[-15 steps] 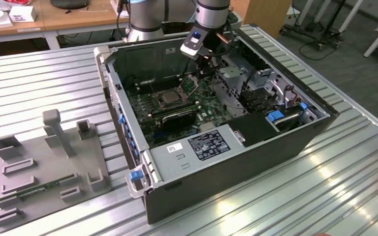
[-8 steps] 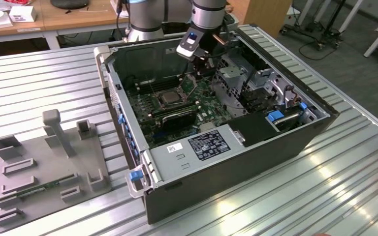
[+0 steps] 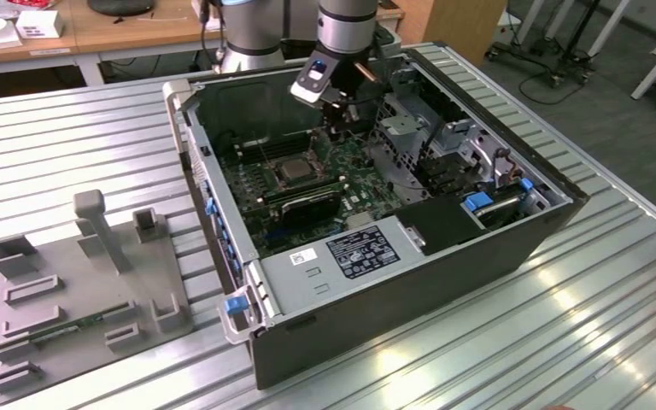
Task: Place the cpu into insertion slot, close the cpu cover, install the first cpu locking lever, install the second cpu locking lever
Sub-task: 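Close the cpu cover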
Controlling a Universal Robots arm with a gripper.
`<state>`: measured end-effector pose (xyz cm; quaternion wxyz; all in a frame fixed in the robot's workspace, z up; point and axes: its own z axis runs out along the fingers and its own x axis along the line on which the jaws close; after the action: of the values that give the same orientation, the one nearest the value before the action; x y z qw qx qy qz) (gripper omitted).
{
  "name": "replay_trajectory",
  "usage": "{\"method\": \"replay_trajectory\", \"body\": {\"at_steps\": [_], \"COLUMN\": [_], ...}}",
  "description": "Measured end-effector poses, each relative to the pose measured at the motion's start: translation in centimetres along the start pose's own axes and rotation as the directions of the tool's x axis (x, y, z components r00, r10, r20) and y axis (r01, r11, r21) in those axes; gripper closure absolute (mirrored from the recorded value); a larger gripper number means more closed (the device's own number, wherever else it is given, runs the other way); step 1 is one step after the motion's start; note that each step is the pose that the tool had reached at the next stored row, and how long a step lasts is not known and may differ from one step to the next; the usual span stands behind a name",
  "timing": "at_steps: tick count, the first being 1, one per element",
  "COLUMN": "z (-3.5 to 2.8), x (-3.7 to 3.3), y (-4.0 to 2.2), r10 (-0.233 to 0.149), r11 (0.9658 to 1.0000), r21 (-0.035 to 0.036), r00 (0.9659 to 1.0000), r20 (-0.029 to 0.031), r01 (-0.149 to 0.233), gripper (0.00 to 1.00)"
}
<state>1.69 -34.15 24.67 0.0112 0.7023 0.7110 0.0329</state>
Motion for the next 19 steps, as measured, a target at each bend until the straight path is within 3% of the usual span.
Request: {"method": "replay_trajectory", "body": {"at_steps": [11, 19], "z": [-0.05, -0.05], "x": [0.05, 0.05], "y": [-3.49, -3.60], "r10": [0.000, 0.000], "r11": [0.9999, 0.9999], "r21": [-0.0111, -0.0113], "r00": [1.0000, 1.0000], "r20": [-0.0038, -0.0038], "r01": [0.000, 0.000], "gripper": [0.90, 0.90]}}
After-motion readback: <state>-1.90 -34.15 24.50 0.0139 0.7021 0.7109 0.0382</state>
